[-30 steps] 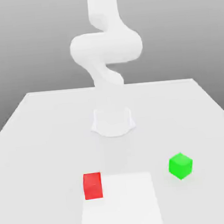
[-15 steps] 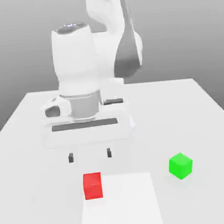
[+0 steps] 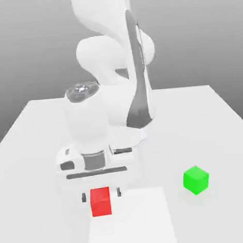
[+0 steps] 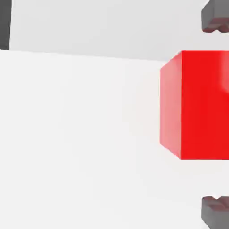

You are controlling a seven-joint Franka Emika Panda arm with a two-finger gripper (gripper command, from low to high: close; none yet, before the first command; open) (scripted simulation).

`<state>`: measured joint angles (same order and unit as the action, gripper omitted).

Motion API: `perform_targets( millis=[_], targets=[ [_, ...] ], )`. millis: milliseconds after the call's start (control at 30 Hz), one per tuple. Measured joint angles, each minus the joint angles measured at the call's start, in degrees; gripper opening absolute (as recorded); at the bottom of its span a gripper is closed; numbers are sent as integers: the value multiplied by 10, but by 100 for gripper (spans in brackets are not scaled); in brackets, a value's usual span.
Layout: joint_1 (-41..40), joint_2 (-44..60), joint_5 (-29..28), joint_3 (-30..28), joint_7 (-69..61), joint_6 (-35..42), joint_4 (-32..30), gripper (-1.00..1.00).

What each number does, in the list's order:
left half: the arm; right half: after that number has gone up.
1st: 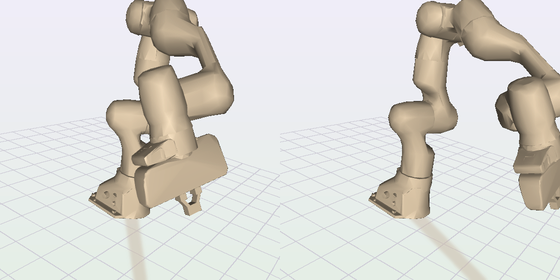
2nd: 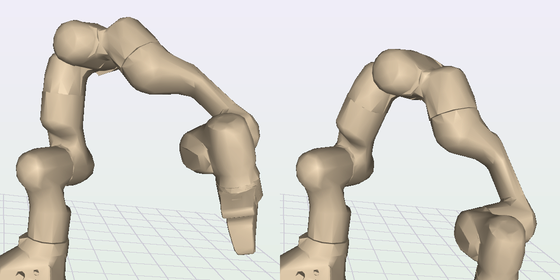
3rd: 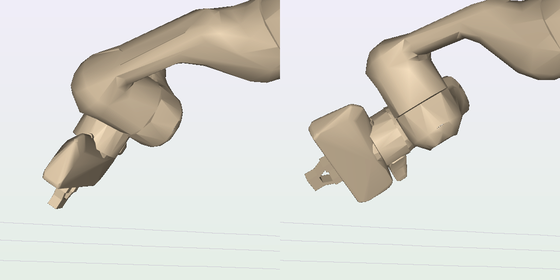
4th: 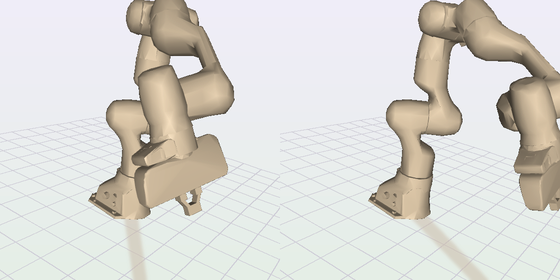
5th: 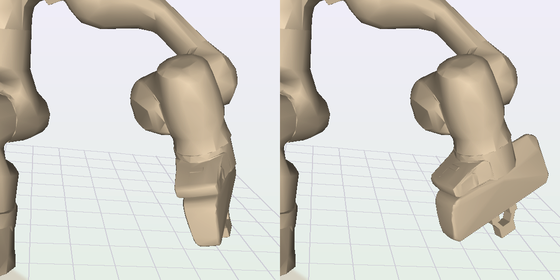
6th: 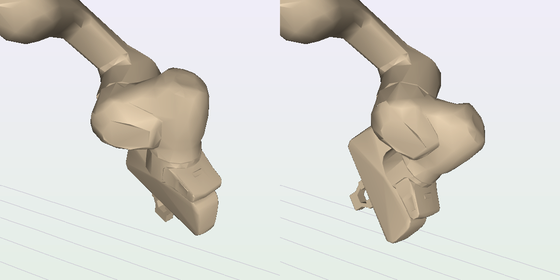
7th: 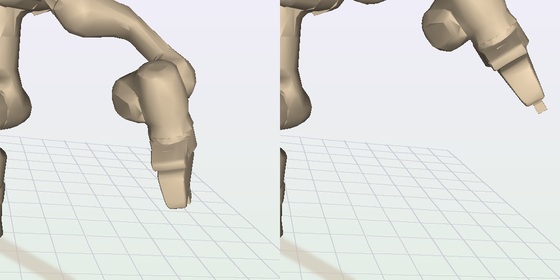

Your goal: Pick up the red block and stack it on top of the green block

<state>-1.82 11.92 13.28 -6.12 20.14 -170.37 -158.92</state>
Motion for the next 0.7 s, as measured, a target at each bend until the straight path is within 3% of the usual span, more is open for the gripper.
perform_targets(
  millis=[33, 67, 467, 700],
  targets=[
    [0, 9, 0, 0, 0, -9, 0, 0],
    [2, 17, 0, -1, 1, -18, 0, -100],
    [-7, -18, -12, 4, 8, 18, -1, -100],
    [-2, -81, -66, -15, 48, 71, -12, -100]
  ],
)
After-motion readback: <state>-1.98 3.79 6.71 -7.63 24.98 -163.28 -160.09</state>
